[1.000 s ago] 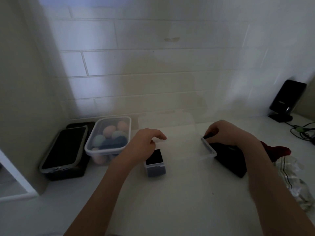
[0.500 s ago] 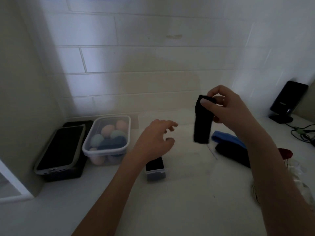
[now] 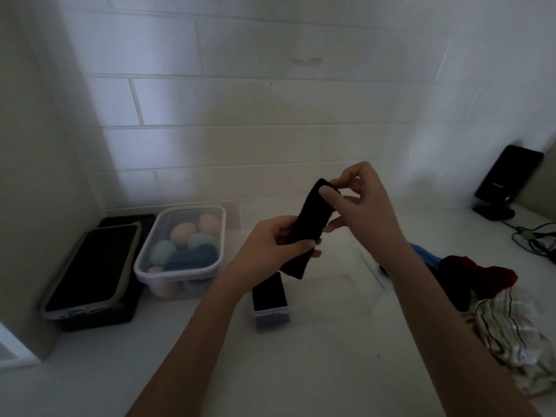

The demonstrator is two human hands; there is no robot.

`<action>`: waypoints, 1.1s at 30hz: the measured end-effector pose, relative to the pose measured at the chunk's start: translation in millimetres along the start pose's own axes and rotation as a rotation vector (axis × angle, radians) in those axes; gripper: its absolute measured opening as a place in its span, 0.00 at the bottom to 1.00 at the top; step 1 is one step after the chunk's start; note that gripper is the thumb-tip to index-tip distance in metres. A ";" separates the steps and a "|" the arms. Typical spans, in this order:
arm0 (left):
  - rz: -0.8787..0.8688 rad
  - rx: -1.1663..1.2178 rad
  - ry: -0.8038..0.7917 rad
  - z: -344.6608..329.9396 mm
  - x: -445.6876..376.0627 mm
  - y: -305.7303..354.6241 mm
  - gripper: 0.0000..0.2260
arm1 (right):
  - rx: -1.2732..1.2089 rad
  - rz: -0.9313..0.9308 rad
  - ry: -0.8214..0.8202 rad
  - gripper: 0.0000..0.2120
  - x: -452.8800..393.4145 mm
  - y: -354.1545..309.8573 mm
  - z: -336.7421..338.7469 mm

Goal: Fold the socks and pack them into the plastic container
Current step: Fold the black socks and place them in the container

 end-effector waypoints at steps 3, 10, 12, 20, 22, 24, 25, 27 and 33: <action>-0.007 0.025 0.086 10.8 -5.5 -2.0 0.11 | 0.078 -0.114 -0.058 0.17 -4.4 11.8 -4.3; -0.073 -0.109 0.088 14.1 -5.6 3.9 0.12 | 0.151 -0.144 -0.258 0.03 -0.2 24.5 -26.7; -0.110 -0.158 0.186 21.3 -5.6 7.2 0.13 | 0.100 -0.107 -0.207 0.05 -2.6 18.9 -22.7; -0.169 -0.223 0.466 49.1 2.6 18.6 0.13 | 0.111 -0.058 -0.319 0.08 9.1 6.2 -32.3; -0.072 -0.082 0.394 38.2 0.5 13.2 0.11 | 0.148 -0.077 -0.359 0.10 13.0 5.9 -36.7; 0.021 0.059 0.382 35.3 -2.1 6.0 0.12 | 0.202 -0.086 -0.416 0.14 15.1 7.7 -41.7; 0.075 0.130 0.398 36.4 -2.9 1.4 0.13 | 0.243 -0.086 -0.437 0.17 15.0 9.8 -44.0; 0.145 0.230 0.409 35.5 -2.7 -3.6 0.14 | 0.328 -0.077 -0.466 0.21 15.5 14.2 -47.6; 0.029 0.073 0.326 34.4 -0.2 -1.9 0.07 | 0.197 -0.216 -0.434 0.06 12.5 26.1 -44.3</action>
Point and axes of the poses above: each hand's wrist, its own x-axis away from the middle knuckle, its own z-axis out of the back of the hand, y = z × x, the point moved 8 cm from there along -x, towards the middle knuckle, and after that the axes turned 13 degrees about -z, right-handed, at the moved point
